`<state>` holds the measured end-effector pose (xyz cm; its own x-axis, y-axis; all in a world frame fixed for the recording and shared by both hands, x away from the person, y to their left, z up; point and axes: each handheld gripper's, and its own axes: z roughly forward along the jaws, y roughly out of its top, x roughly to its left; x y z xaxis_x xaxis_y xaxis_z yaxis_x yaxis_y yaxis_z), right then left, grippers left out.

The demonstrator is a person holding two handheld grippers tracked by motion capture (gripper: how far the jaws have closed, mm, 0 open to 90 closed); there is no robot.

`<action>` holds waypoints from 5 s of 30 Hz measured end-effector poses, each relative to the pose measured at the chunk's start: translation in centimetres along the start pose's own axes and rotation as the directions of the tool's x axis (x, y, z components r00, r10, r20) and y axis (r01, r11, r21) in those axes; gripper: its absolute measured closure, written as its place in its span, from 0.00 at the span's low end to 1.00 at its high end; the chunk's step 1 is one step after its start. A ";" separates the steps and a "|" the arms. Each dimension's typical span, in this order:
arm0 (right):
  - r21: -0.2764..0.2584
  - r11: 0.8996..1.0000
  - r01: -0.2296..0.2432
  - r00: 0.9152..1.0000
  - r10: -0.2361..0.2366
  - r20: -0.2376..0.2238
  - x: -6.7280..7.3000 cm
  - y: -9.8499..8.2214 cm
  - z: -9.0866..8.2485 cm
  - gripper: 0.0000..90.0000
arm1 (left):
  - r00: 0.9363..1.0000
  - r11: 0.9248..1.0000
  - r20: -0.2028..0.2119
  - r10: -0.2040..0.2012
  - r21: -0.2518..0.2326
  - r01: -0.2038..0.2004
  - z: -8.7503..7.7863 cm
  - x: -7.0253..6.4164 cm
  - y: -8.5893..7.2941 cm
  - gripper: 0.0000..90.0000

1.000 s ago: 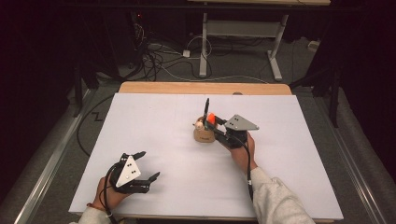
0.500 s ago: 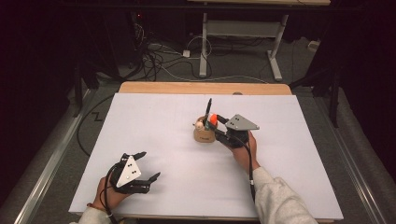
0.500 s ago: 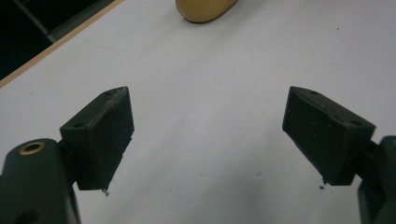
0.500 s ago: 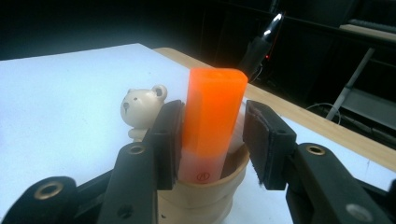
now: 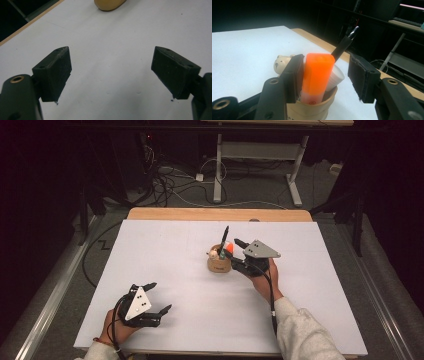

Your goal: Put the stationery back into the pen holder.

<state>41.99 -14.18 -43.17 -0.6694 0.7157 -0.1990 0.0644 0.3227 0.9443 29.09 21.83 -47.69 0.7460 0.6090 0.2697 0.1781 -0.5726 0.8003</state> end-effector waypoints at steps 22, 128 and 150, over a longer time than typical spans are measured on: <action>0.046 0.999 -0.019 0.999 0.017 0.030 -0.8 0.6 -1.6 0.22 | 1.000 1.000 0.006 0.003 0.005 -0.003 0.2 -0.1 0.0 0.18; 0.109 0.990 0.088 0.993 -0.096 0.075 -1.1 -10.0 -19.0 0.24 | 1.000 1.000 0.016 0.017 0.017 -0.017 0.6 -0.3 0.1 0.18; 0.099 0.992 0.080 0.994 -0.087 0.070 -1.1 -9.7 -18.9 0.25 | 1.000 1.000 0.020 0.020 0.016 -0.021 0.8 -0.4 0.3 0.18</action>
<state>28.06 -29.80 -47.14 -0.6187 0.7268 -0.2982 0.0839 0.4386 0.8948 29.38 21.00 -48.02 0.7618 0.5864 0.2753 0.1731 -0.5937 0.7859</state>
